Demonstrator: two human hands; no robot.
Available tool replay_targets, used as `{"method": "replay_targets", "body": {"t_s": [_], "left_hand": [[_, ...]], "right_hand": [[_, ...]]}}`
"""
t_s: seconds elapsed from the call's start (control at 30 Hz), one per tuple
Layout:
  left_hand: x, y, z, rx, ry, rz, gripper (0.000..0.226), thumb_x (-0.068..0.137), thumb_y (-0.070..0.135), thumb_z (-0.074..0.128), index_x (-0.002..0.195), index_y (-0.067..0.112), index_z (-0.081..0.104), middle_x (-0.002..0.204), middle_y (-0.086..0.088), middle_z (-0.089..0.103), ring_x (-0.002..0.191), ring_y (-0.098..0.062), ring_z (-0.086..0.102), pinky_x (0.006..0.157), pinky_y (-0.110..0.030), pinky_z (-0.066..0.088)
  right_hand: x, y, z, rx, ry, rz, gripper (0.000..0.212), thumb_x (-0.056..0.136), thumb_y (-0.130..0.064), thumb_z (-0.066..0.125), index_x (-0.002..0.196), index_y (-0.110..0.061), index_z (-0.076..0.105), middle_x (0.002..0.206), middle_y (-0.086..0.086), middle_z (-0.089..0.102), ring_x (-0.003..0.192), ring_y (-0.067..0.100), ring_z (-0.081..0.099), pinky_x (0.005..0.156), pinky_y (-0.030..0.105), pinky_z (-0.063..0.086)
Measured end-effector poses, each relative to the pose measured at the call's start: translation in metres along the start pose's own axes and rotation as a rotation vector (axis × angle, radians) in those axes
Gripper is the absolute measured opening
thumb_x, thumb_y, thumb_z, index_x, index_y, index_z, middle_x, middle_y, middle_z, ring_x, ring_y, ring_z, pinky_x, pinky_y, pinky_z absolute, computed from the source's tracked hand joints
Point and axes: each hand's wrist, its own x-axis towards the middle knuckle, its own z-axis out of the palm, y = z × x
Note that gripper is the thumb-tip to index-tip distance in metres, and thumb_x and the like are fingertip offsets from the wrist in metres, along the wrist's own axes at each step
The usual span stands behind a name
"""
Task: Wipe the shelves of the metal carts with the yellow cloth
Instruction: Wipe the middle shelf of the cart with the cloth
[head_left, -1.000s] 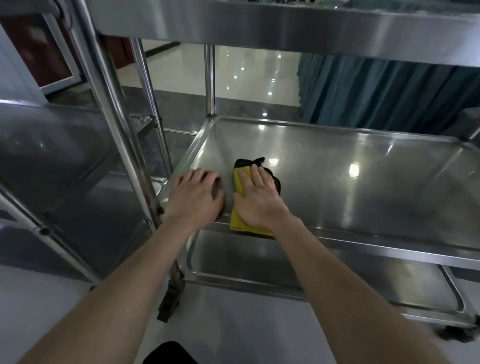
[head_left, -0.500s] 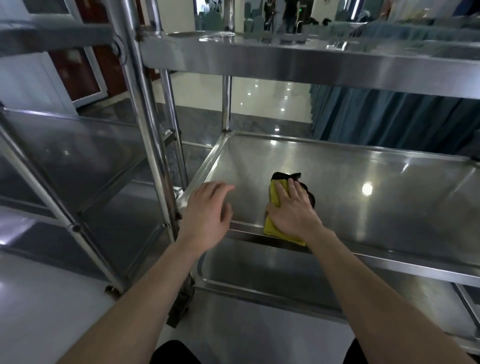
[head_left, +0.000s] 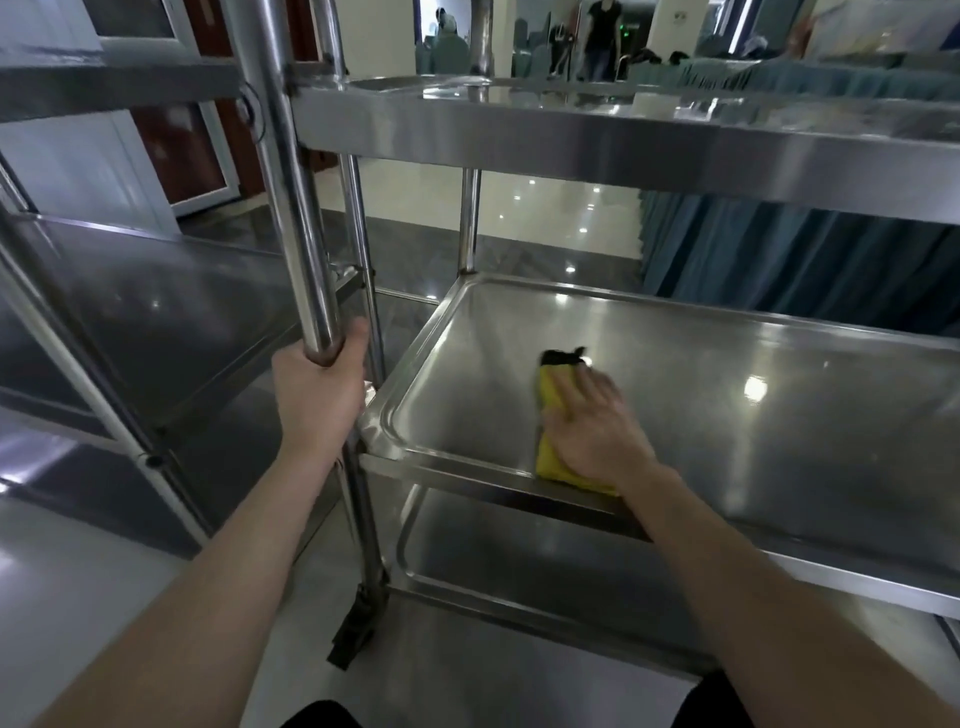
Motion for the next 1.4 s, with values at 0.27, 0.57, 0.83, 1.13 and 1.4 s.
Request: {"method": "replay_targets", "body": {"t_s": [0.27, 0.57, 0.83, 1.13, 1.4], "left_hand": [[-0.005, -0.008, 0.004, -0.014, 0.053, 0.069, 0.059, 0.096, 0.042, 0.071, 0.059, 0.008, 0.038, 0.056, -0.011, 0.037, 0.05, -0.024, 0.04, 0.047, -0.044, 0.035], [-0.006, -0.005, 0.006, -0.015, 0.066, 0.06, 0.064, 0.093, 0.047, 0.073, 0.062, 0.006, 0.035, 0.057, -0.015, 0.034, 0.051, -0.029, 0.037, 0.045, -0.054, 0.037], [-0.015, -0.001, 0.007, 0.043, 0.137, 0.122, 0.065, 0.103, 0.039, 0.072, 0.069, -0.012, 0.046, 0.058, -0.035, 0.048, 0.048, -0.05, 0.051, 0.041, -0.038, 0.044], [-0.017, 0.002, 0.011, 0.082, 0.186, 0.125, 0.063, 0.102, 0.036, 0.074, 0.066, -0.006, 0.045, 0.053, -0.026, 0.048, 0.04, -0.036, 0.058, 0.038, -0.029, 0.042], [-0.021, 0.004, 0.006, 0.105, 0.145, 0.118, 0.062, 0.103, 0.042, 0.072, 0.078, -0.013, 0.056, 0.06, -0.026, 0.06, 0.047, -0.033, 0.068, 0.041, -0.026, 0.047]], "right_hand": [[0.119, -0.069, 0.02, 0.002, 0.019, 0.181, 0.075, 0.104, -0.048, 0.03, 0.169, -0.013, 0.017, 0.176, 0.024, 0.004, 0.164, 0.039, 0.001, 0.132, 0.052, 0.001], [0.077, -0.049, 0.021, 0.019, 0.024, 0.011, 0.075, 0.1, -0.056, 0.022, 0.17, -0.029, 0.015, 0.179, 0.01, 0.005, 0.165, 0.029, 0.003, 0.133, 0.052, 0.005], [0.127, -0.029, 0.004, 0.034, 0.081, 0.325, 0.08, 0.099, -0.044, 0.034, 0.17, -0.013, 0.014, 0.177, 0.021, 0.0, 0.164, 0.039, -0.003, 0.133, 0.052, -0.001], [0.132, -0.132, 0.029, 0.13, -0.035, -0.024, 0.072, 0.104, -0.043, 0.03, 0.171, -0.021, 0.012, 0.179, 0.012, -0.001, 0.165, 0.03, -0.004, 0.133, 0.048, -0.005], [0.065, 0.06, -0.023, 0.07, 0.096, 0.335, 0.07, 0.11, -0.048, 0.03, 0.171, -0.021, 0.01, 0.179, 0.01, 0.0, 0.165, 0.031, -0.002, 0.133, 0.051, 0.0]]}}
